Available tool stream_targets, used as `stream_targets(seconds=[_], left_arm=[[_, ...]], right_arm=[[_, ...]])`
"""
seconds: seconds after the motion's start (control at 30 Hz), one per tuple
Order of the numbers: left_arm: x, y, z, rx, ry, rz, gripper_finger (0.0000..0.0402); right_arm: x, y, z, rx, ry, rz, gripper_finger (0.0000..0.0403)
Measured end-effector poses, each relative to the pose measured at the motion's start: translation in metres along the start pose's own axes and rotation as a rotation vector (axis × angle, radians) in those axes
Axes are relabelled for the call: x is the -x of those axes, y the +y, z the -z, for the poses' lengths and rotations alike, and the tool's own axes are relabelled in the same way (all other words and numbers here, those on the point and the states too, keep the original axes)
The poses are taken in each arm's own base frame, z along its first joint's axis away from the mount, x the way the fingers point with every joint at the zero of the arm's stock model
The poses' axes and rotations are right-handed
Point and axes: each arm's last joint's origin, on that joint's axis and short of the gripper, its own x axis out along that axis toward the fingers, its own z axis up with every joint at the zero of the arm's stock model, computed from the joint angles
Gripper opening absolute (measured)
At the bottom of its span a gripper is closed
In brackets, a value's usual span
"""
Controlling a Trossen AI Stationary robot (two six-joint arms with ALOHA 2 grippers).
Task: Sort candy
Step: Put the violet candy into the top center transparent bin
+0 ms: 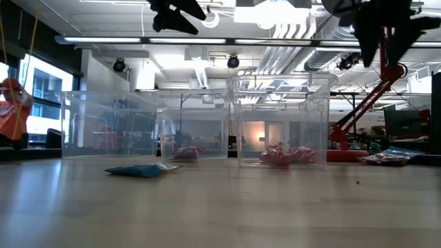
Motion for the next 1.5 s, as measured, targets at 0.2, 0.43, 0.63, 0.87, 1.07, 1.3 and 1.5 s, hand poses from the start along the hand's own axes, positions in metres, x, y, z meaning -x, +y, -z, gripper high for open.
stream_targets(seconds=[0.2,0.43,0.63,0.87,1.07,1.3,1.5], left_arm=[[0.0,0.0,0.0,0.046,-0.004,0.001,0.0252],[0.001,-0.002,-0.009,0.102,-0.092,0.031,0.0252],[0.001,-0.002,-0.012,0.111,-0.115,0.04,0.0252],[0.002,-0.01,-0.009,0.101,-0.102,0.064,0.0252],[0.004,-0.019,-0.008,0.096,-0.105,0.063,0.0252],[0.006,-0.025,-0.006,0.104,-0.113,0.04,0.0252],[0.007,-0.025,-0.007,0.139,-0.115,0.045,0.0252]], right_arm=[[-0.064,0.006,0.026,-0.081,0.092,0.074,0.0259],[-0.135,-0.002,0.039,-0.284,0.071,0.089,0.0259],[-0.17,-0.01,0.035,-0.419,0.007,0.049,0.0259],[-0.19,-0.014,0.038,-0.353,0.042,0.077,0.0259],[-0.197,-0.006,0.047,-0.282,0.045,0.089,0.0226],[-0.195,0.002,0.058,-0.212,0.032,0.064,0.0087],[-0.175,0.006,0.063,-0.091,0.066,0.064,0.0013]])
